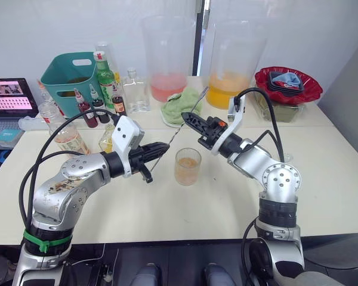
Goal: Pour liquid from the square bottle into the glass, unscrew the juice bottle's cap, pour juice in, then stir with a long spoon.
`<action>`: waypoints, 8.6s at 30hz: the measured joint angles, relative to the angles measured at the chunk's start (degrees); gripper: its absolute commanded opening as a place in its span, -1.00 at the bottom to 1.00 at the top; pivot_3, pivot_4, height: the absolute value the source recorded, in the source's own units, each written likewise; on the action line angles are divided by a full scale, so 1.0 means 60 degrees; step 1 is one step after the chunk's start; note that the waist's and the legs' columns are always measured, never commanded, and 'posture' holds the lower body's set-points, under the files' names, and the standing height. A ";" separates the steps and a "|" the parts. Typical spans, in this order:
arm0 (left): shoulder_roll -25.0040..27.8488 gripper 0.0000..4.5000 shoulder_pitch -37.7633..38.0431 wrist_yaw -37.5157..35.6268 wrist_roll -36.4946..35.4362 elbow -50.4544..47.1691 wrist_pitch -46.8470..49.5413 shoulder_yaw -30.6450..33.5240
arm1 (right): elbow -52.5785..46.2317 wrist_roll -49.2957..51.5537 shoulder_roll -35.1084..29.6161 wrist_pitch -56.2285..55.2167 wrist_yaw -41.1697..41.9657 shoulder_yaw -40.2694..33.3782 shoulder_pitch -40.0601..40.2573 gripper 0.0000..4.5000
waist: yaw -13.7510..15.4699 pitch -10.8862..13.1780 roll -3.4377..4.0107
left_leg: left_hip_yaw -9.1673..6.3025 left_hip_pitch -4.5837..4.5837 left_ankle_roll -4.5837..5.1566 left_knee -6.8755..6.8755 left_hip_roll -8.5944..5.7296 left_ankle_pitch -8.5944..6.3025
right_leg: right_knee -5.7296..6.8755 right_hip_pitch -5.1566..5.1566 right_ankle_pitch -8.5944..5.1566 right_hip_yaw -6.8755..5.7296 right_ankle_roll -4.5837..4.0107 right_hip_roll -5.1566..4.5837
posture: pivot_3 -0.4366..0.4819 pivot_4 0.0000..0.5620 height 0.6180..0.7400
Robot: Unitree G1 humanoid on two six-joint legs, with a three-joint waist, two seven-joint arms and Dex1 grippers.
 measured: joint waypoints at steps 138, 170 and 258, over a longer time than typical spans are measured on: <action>0.1984 0.98 0.3736 -0.2042 -0.0634 -0.0863 -0.1674 0.1169 | 0.2042 -0.6308 -0.4908 -0.2533 1.1022 0.3125 -0.2967 -1.00 | 0.0138 0.0005 0.0001 | -0.0003 0.0015 -0.0008 -0.0019 0.0009 0.0003 | -0.0059 -0.0001 0.0002 0.0002 -0.0008 -0.0013 | -0.05 -0.47 1.00; 0.1912 0.98 0.3682 -0.1952 -0.0664 -0.0601 -0.1697 0.1275 | 0.2473 -0.6975 -0.4851 -0.3214 1.1274 0.3200 -0.2497 -1.00 | 0.0136 0.0006 0.0001 | 0.0001 0.0012 -0.0009 -0.0019 0.0009 0.0003 | -0.0057 -0.0006 0.0002 0.0001 -0.0009 -0.0013 | -0.05 -0.47 1.00; 0.2059 0.98 0.3188 -0.1799 -0.1066 -0.1016 -0.2015 0.1790 | 0.6522 -0.7253 -0.7878 0.4324 0.9470 0.6063 -0.6241 -1.00 | -0.0060 0.0015 0.0007 | 0.0039 -0.0007 -0.0004 -0.0025 0.0011 0.0001 | -0.0074 -0.0013 -0.0003 0.0003 -0.0017 -0.0012 | -0.05 -0.47 1.00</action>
